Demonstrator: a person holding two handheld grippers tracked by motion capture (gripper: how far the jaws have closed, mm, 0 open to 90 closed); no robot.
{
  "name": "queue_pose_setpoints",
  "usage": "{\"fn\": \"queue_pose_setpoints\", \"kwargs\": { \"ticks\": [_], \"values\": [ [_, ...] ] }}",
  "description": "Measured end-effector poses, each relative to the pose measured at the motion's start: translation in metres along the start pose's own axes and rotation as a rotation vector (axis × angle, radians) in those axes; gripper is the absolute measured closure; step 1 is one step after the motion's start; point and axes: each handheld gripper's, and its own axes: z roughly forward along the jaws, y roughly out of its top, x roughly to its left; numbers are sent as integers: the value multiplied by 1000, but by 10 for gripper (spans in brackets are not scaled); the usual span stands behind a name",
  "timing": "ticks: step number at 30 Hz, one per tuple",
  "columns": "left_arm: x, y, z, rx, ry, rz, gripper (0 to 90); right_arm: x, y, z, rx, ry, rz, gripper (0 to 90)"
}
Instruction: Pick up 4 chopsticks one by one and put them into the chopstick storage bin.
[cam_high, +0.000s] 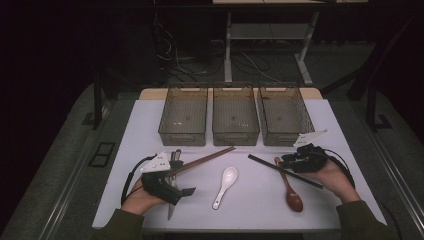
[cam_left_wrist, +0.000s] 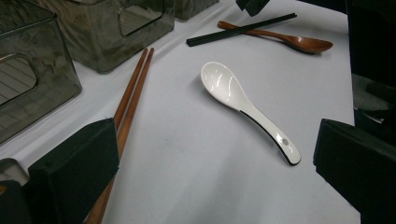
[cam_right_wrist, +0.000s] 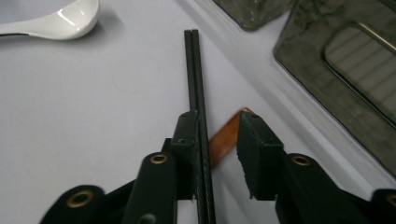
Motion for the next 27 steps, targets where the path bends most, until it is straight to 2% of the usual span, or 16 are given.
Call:
{"fn": "queue_pose_setpoints", "kwargs": {
  "ticks": [1, 5, 19, 27],
  "values": [
    [0, 0, 0, -2, 0, -1, 0, -3, -4, -4, 6, 7, 6, 741],
    [0, 0, 0, 1, -1, 1, 0, -7, -13, -10, 19, 19, 23, 779],
    [0, 0, 0, 0, -2, 1, 0, -6, -19, -6, 72, 53, -6, 799],
    [0, 0, 0, 2, -4, 1, 0, -6, -20, -4, 85, 50, -11, 811]
  ]
}}
